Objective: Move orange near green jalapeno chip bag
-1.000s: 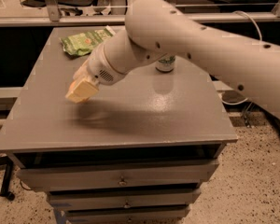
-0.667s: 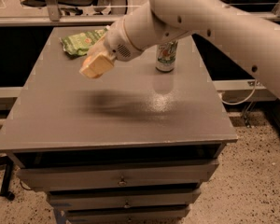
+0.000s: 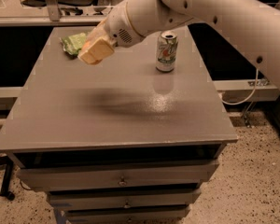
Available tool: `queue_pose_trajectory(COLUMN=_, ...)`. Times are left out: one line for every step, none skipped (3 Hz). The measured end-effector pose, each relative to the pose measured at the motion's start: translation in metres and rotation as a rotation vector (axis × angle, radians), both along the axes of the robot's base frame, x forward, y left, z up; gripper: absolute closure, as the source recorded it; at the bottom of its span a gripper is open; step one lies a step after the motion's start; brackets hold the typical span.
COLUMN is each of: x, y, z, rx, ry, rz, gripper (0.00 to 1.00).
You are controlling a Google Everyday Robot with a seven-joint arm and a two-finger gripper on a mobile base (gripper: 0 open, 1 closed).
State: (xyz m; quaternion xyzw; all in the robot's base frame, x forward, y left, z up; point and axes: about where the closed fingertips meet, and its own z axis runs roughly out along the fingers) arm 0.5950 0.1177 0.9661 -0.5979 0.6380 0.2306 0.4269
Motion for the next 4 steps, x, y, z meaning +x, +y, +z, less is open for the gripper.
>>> queue_pose_trajectory(x=0.026, y=0.005, z=-0.007, rx=0.01, ry=-0.035, rz=-0.004, gripper=1.0)
queue_pose_trajectory(x=0.068, y=0.008, z=-0.013, rx=0.022, ry=-0.08, rz=-0.026, gripper=1.0)
queue_pose_trajectory(x=0.116, y=0.019, z=-0.024, rx=0.023, ry=-0.116, rz=-0.041, gripper=1.0)
queue_pose_trajectory(x=0.15, y=0.025, z=-0.041, rx=0.004, ry=-0.122, rz=-0.06, gripper=1.0)
